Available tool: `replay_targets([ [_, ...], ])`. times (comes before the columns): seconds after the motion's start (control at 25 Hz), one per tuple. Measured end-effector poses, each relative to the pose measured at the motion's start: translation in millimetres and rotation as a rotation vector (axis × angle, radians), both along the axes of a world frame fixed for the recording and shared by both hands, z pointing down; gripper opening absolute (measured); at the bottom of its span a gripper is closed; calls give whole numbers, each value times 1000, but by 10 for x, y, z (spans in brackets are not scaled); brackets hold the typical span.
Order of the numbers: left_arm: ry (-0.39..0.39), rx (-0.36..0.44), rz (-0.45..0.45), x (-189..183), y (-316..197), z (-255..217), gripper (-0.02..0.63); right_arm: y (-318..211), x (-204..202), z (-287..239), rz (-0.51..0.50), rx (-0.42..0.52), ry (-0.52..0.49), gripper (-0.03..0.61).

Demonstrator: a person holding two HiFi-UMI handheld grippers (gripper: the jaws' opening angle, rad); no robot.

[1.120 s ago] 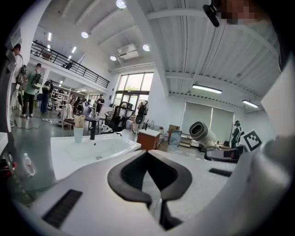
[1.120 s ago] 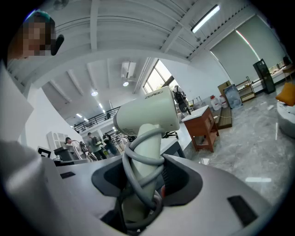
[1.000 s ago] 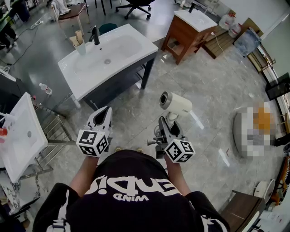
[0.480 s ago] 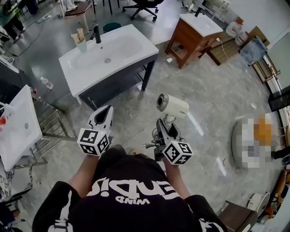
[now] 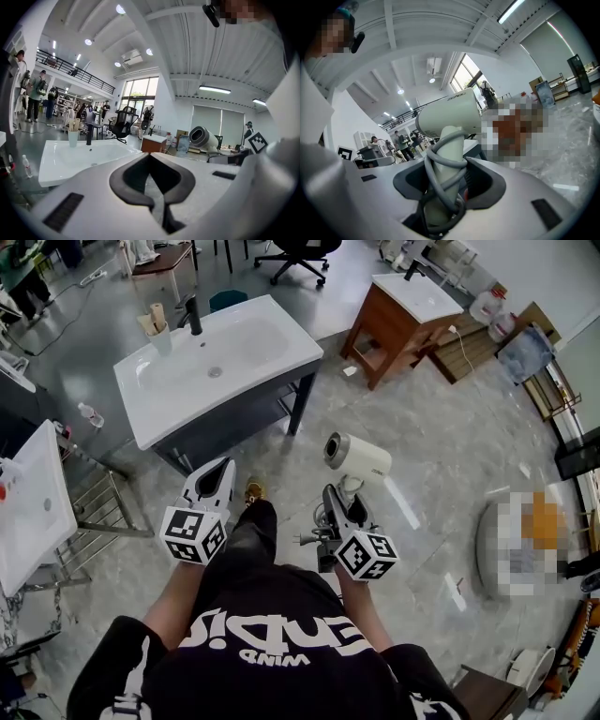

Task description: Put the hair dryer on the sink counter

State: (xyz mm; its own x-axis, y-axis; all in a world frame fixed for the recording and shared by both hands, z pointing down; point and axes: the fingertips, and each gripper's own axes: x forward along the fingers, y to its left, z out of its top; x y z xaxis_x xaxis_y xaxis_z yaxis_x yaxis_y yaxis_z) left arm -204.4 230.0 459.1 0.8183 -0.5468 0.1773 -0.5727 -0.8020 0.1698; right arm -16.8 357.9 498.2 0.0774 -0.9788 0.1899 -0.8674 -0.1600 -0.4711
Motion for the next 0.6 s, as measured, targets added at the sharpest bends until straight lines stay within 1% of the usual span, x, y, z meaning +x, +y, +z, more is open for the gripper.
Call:
replay_targets([
  [0.32,19,-8,13,509,-594,87,8,-552,399,5,-15,32,-6,215],
  [0.6,24,-37,3,844,-1306,127,8,-1247,728,3,-34,35,-23,215],
])
